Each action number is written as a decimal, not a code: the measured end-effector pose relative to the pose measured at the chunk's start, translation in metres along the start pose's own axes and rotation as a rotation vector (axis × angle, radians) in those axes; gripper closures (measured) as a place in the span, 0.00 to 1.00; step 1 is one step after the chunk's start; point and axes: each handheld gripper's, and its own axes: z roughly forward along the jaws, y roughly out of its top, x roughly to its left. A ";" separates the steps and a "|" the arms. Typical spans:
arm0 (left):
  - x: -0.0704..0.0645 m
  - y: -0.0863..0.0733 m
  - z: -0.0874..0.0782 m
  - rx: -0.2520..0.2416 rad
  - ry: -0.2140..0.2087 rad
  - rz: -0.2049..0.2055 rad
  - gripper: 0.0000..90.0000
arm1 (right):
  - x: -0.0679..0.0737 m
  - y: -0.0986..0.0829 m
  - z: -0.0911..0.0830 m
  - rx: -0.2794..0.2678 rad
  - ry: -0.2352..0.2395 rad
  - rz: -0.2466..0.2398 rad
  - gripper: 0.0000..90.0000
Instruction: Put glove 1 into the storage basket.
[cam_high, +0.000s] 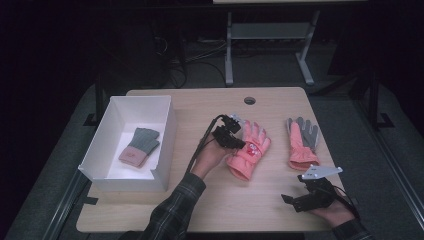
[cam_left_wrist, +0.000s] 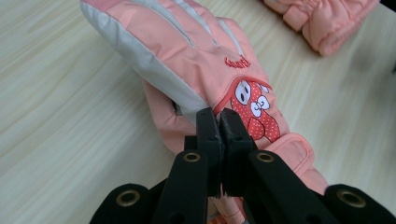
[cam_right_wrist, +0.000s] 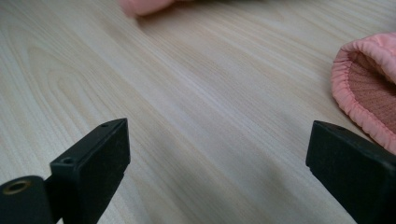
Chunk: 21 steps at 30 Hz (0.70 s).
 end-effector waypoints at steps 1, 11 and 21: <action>0.002 -0.003 -0.004 0.003 0.004 0.003 0.98 | 0.000 0.000 0.000 0.001 0.000 0.002 0.07; 0.034 -0.046 -0.043 0.038 0.082 -0.067 0.98 | 0.001 0.000 0.002 0.004 -0.003 -0.003 0.07; 0.033 -0.054 -0.051 -0.011 0.178 -0.083 0.59 | 0.001 0.000 0.001 0.007 -0.002 0.000 0.07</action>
